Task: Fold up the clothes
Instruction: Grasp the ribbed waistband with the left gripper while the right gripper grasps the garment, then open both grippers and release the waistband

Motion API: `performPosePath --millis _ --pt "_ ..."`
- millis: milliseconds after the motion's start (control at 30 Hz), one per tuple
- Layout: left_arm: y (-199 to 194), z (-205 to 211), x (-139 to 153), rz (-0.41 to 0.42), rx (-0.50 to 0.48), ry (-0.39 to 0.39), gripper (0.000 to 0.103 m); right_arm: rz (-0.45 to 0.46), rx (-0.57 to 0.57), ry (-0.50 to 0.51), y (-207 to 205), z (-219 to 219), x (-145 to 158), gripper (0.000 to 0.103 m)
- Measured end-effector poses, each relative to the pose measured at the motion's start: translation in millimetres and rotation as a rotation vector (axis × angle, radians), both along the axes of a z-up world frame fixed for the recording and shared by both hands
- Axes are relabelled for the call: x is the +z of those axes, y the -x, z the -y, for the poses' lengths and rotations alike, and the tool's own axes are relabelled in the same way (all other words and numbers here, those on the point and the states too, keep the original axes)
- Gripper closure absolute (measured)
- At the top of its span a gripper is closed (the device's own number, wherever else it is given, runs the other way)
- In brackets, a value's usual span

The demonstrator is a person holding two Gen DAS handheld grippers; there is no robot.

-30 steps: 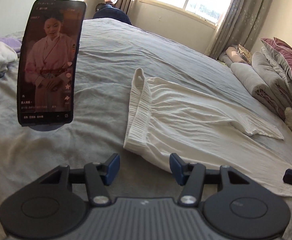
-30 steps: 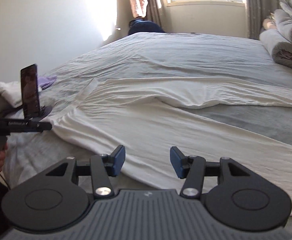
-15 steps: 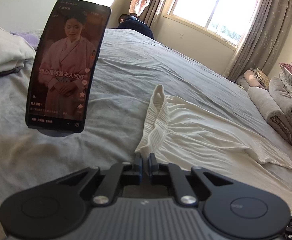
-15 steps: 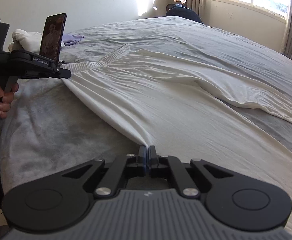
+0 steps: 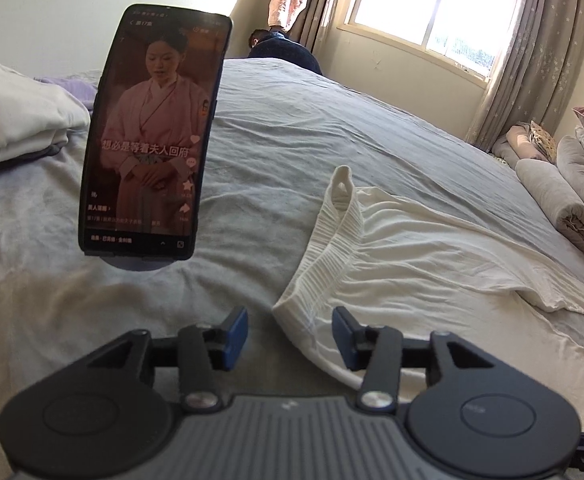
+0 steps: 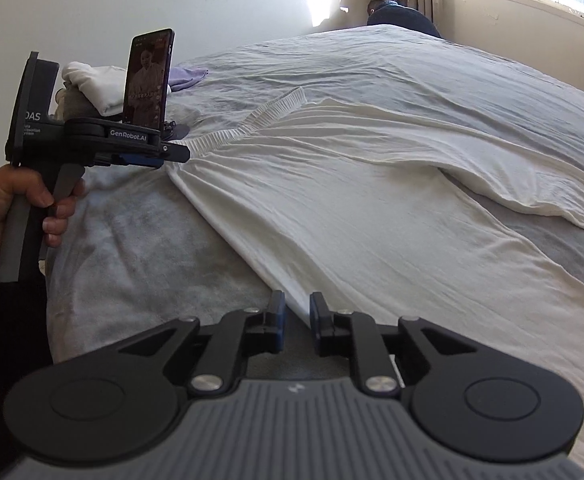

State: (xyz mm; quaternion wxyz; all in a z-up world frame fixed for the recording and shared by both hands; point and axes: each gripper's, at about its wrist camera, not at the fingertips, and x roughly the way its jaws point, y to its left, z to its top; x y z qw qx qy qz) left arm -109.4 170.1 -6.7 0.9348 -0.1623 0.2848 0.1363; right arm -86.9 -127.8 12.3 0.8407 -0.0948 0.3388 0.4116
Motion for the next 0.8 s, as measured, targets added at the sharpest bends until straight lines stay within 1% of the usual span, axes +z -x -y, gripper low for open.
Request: performPosePath --millis 33,100,200,300,333,433,533,600,633,800 --pt "-1 2 2 0.009 -0.006 -0.014 0.049 0.003 -0.005 -0.02 0 1 3 0.068" --pt "-2 6 5 0.023 -0.009 -0.04 0.049 0.012 -0.016 -0.055 -1 2 9 0.064" --pt "-2 14 12 0.055 -0.016 -0.11 0.05 0.01 -0.049 -0.08 -6 1 11 0.064" --pt "-3 20 22 0.094 -0.037 -0.168 0.051 0.016 -0.107 -0.088 -18 -1 14 0.064" --pt "-8 22 27 0.111 -0.052 -0.171 0.052 0.021 -0.13 -0.085 -24 -2 17 0.064" --pt "-36 27 42 0.115 -0.148 -0.167 0.053 0.041 -0.203 -0.085 -49 -6 26 0.064" --pt "-64 34 47 0.116 -0.236 -0.169 0.055 0.056 -0.265 -0.09 -82 -14 32 0.064" --pt "-83 35 43 0.1 -0.269 -0.159 0.057 0.062 -0.293 -0.084 -103 -22 32 0.064" --pt "-91 36 39 0.095 -0.283 -0.163 0.059 0.058 -0.302 -0.08 -114 -27 32 0.064" --pt "-117 49 13 0.073 -0.381 -0.285 0.06 0.004 -0.329 -0.055 -167 -47 23 0.064"
